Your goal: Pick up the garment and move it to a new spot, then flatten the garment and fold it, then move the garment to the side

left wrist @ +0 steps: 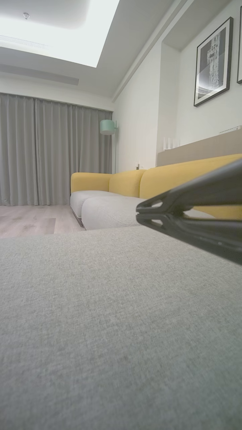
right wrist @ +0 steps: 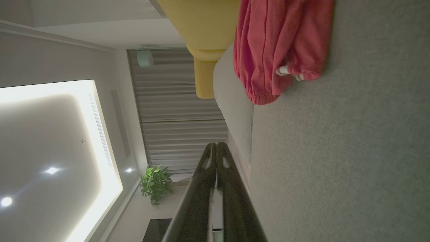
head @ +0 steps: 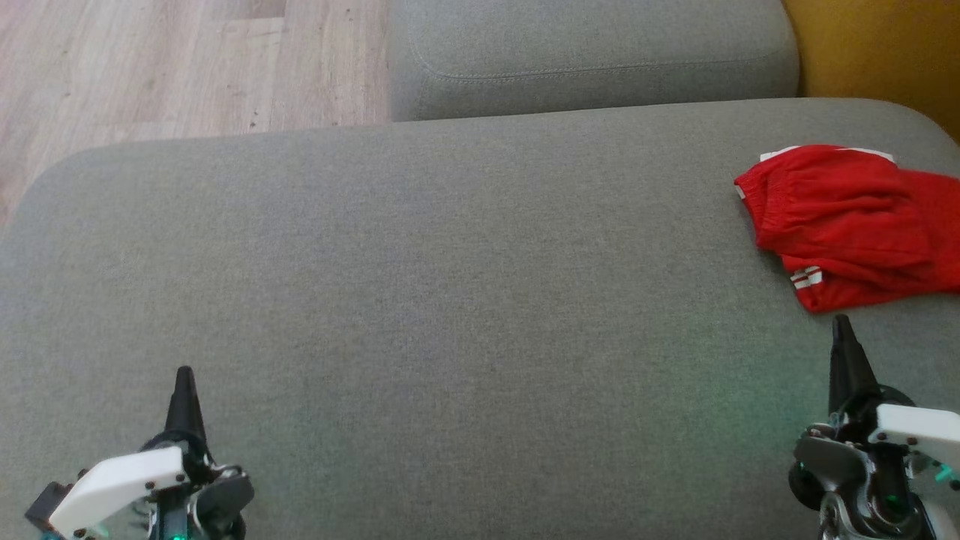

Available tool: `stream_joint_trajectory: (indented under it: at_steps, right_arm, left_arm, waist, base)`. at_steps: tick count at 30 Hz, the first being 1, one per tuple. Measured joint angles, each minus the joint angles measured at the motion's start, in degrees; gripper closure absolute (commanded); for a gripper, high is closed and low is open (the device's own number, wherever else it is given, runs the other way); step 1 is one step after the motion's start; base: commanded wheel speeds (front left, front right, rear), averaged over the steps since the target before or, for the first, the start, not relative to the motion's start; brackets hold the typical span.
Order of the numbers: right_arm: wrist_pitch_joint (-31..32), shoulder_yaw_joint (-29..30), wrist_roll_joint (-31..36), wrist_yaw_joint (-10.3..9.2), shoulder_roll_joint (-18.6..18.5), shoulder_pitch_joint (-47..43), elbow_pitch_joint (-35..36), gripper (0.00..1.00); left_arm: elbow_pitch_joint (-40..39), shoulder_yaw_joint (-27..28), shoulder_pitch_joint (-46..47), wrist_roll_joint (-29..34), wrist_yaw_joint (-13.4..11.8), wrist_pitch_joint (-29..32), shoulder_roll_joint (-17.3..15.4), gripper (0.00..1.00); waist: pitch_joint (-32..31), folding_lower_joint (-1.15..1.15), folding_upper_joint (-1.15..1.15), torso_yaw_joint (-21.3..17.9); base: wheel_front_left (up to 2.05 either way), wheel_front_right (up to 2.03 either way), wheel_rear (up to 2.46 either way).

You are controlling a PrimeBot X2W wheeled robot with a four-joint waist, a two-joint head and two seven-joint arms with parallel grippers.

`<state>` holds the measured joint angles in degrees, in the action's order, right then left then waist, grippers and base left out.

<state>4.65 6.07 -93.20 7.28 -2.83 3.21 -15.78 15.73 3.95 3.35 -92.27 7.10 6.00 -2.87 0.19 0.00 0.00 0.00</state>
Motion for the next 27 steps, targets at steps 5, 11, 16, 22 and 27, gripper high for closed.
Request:
stream_joint_trajectory:
  at_steps: [5, 11, 16, 22, 27]
  right_arm:
    - [0.4, 0.1, 0.0, 0.00, 0.0, 0.0, 0.0, 1.00]
    - [0.4, 0.2, 0.0, 0.00, 0.0, 0.0, 0.0, 1.00]
    - [0.5, 0.2, 0.0, 0.00, 0.0, 0.0, 0.0, 1.00]
    - [0.5, 0.3, 0.0, 0.00, 0.0, 0.0, 0.0, 1.00]
    - [0.5, 0.3, 0.0, 0.00, 0.0, 0.0, 0.0, 1.00]
  left_arm:
    - [0.0, 0.0, 0.0, 0.0, 0.0, 0.0, 0.0, 1.00]
    - [0.0, 0.0, 0.0, 0.0, 0.0, 0.0, 0.0, 1.00]
    - [0.0, 0.0, 0.0, 0.0, 0.0, 0.0, 0.0, 1.00]
    - [0.0, 0.0, 0.0, 0.0, 0.0, 0.0, 0.0, 1.00]
    - [0.0, 0.1, 0.0, 0.0, 0.0, 0.0, 0.1, 1.00]
  waist:
    - [0.0, 0.00, 0.00, 0.0]
    - [0.0, 0.00, 0.00, 0.0]
    - [0.0, 0.00, 0.00, 0.0]
    - [0.0, 0.00, 0.00, 0.0]
    - [0.0, 0.00, 0.00, 0.0]
  base:
    - [0.00, 0.00, 0.00]
    - [0.00, 0.00, 0.00]
    - [0.00, 0.00, 0.00]
    - [0.00, 0.00, 0.00]
    - [0.00, 0.00, 0.00]
